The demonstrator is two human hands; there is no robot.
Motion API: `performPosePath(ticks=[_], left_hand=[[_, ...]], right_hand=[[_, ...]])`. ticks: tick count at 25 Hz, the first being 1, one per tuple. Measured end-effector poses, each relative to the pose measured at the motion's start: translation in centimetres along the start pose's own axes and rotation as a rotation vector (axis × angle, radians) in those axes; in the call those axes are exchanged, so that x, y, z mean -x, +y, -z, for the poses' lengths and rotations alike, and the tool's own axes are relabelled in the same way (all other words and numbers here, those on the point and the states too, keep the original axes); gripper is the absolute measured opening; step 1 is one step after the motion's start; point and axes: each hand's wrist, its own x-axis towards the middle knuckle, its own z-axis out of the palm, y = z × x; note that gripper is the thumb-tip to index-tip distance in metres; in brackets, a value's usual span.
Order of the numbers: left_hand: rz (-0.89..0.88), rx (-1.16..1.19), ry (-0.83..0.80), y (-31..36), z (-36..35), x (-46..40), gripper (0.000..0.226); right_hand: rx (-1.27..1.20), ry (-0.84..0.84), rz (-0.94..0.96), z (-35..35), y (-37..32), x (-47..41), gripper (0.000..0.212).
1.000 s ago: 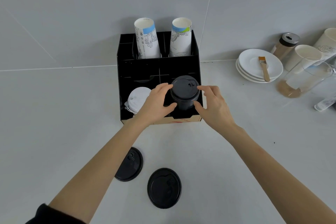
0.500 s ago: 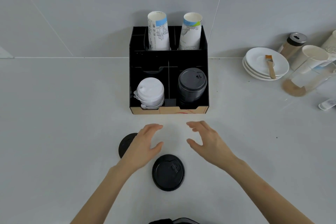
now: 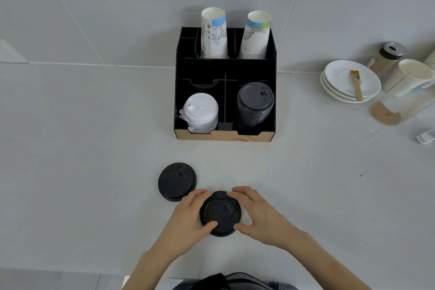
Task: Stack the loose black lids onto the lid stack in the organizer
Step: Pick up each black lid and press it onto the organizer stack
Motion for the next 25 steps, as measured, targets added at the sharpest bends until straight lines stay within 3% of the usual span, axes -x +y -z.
performPosePath(ticks=[14,25], left_hand=[[-0.066,-0.149,-0.088,-0.3,-0.8,-0.7,0.070],[-0.126,-0.043,-0.044,2.7,2.7,-5.7,0.063]], right_hand=[[-0.072,0.089,-0.015,-0.4,0.2,-0.2,0.057],[-0.154,0.281,0.001,4.7,0.3,-1.1,0.054]])
